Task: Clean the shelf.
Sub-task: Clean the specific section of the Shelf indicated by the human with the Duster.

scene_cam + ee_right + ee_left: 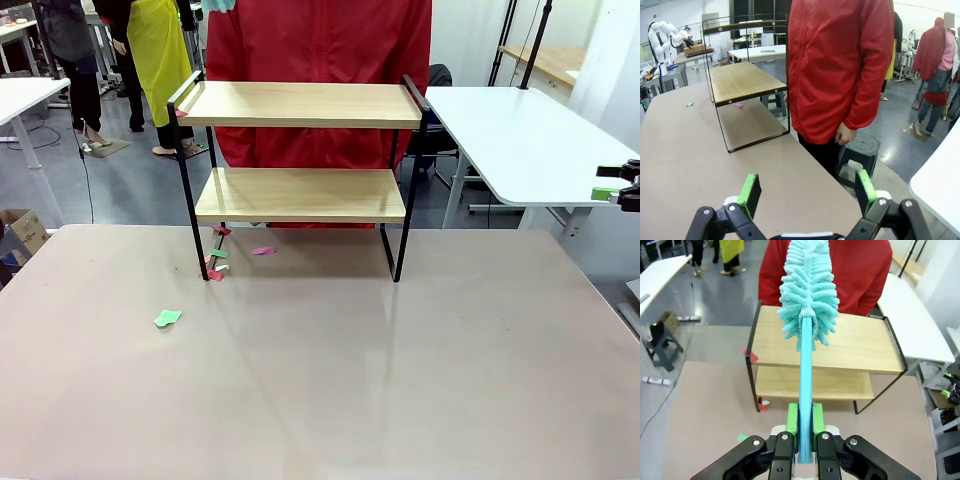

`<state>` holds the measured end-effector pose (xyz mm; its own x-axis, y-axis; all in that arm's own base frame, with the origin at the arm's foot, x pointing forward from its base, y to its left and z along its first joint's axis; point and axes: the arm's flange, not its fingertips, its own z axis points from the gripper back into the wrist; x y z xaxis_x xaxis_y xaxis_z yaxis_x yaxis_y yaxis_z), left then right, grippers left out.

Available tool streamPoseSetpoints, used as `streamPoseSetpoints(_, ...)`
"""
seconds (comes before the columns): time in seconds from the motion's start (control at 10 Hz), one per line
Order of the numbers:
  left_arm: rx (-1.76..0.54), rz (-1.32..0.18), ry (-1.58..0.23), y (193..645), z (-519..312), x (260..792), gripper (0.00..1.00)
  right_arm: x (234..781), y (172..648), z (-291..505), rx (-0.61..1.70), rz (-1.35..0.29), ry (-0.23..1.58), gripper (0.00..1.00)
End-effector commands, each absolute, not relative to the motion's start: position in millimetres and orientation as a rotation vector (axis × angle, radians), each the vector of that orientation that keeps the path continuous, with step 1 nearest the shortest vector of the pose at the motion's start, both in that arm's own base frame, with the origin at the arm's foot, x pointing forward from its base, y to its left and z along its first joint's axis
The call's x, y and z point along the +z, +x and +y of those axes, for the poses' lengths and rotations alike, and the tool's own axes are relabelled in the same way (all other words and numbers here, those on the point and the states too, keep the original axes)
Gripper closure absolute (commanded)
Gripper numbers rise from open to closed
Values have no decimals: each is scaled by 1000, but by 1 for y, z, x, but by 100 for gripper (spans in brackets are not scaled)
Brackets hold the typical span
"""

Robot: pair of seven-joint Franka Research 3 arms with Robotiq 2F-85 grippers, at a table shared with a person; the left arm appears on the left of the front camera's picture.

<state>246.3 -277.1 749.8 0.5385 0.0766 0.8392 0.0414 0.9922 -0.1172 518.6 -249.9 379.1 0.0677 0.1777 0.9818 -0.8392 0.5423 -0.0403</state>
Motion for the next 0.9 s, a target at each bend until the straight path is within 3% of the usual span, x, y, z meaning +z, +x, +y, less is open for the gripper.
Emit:
streamPoseSetpoints(0.0, 30, -972, -102, 261, -307, 745, 86, 386, 519, -247, 848, -1266, 640, 0)
streamPoseSetpoints(0.8, 113, -762, -46, 275, -307, 665, 86, 386, 519, -247, 848, -1266, 640, 0)
